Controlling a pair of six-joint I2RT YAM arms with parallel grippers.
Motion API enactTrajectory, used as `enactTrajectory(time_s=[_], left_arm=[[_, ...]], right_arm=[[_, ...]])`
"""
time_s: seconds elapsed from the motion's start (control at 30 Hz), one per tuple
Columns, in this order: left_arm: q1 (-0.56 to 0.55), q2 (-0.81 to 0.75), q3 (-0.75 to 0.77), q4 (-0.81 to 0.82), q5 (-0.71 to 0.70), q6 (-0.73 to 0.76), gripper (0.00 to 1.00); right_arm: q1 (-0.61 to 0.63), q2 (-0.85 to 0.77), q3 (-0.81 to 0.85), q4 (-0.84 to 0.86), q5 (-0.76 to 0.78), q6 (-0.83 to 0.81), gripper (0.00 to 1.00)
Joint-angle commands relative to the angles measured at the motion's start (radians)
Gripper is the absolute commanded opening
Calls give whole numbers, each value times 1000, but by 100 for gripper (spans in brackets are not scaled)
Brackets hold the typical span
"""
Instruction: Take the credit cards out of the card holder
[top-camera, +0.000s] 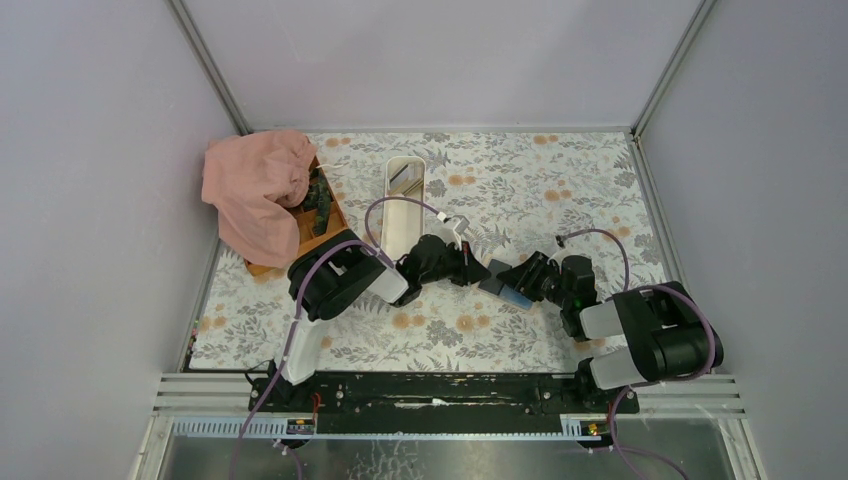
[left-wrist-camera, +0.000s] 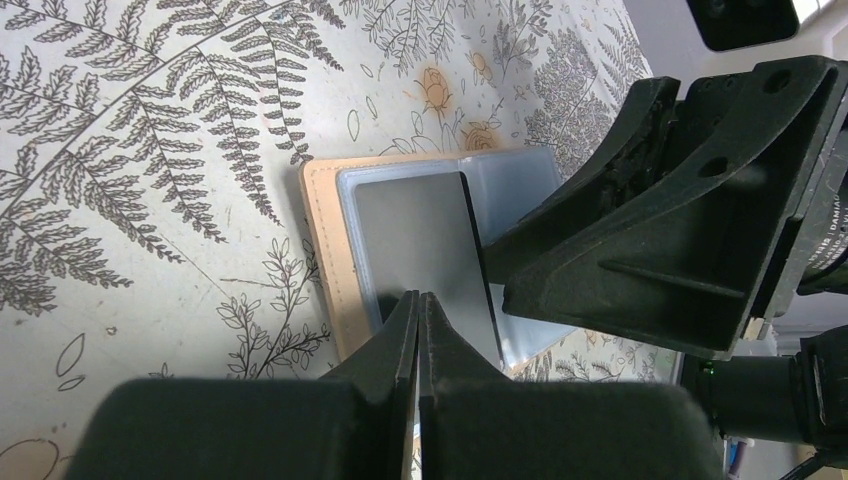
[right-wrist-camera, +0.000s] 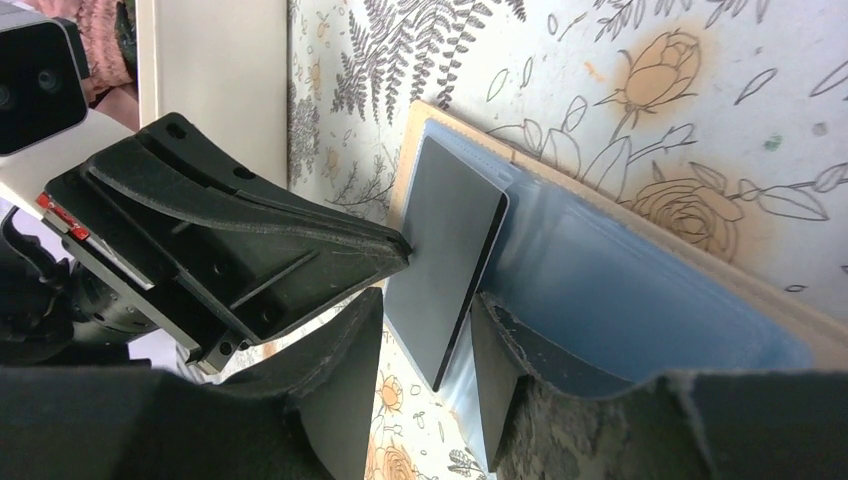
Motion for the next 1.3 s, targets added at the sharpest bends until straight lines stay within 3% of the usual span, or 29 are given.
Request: enactTrajectory(time_s=[0.0, 0.33, 0.6, 0.77, 0.97, 1.27], left_arm=[[-3, 35, -33, -16, 16, -7, 0], [-2, 28, -42, -15, 11, -4, 0], [-1, -21, -61, -23, -2, 13, 0], [-2, -78, -91, 8, -5, 11, 0], [-1, -152, -118, -41, -96, 75, 0], [0, -103, -127, -32, -212, 50, 0]], right_arm=[[1, 42, 23, 163, -132, 59, 45], [2, 155, 13, 340, -165, 128, 45], [2, 128, 34, 197, -76, 81, 45], [1, 130, 44, 197, -75, 86, 45], [1, 161, 46, 229, -79, 98, 44], [1, 220, 30, 313, -105, 123, 44]])
